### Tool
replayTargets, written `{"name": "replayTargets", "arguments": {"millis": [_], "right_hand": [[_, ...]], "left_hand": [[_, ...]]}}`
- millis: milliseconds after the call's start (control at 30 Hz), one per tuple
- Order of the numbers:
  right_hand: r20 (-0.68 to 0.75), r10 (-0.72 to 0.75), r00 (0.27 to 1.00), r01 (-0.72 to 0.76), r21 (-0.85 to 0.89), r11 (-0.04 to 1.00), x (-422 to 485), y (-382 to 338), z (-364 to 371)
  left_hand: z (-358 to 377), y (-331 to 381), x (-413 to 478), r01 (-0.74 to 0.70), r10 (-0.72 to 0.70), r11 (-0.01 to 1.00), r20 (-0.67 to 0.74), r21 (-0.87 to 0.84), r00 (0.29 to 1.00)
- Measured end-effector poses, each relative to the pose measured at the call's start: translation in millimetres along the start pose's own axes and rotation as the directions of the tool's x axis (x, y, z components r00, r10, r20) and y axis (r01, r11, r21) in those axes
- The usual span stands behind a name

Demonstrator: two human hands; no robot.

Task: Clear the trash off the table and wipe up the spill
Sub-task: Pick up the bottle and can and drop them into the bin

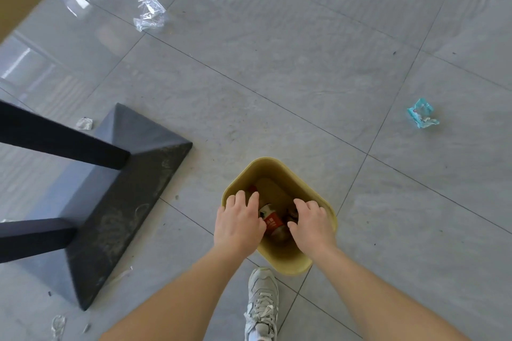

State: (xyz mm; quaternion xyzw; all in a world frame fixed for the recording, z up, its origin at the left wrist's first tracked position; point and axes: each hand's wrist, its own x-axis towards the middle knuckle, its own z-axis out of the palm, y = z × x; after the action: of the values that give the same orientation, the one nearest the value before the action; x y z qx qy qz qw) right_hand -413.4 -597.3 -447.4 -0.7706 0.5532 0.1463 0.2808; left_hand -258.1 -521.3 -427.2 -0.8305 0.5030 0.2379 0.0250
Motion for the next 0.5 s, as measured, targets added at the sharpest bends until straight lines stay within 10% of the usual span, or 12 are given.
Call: {"name": "replayTargets", "arguments": {"millis": [500], "right_hand": [[-0.087,-0.241,0.967,0.231,-0.108,0.967,-49.8,-80.7,-91.6]], "left_hand": [[-118.1,-26.9,-56.5,-0.025,0.033,0.997,-0.101,0.079,0.994]]}}
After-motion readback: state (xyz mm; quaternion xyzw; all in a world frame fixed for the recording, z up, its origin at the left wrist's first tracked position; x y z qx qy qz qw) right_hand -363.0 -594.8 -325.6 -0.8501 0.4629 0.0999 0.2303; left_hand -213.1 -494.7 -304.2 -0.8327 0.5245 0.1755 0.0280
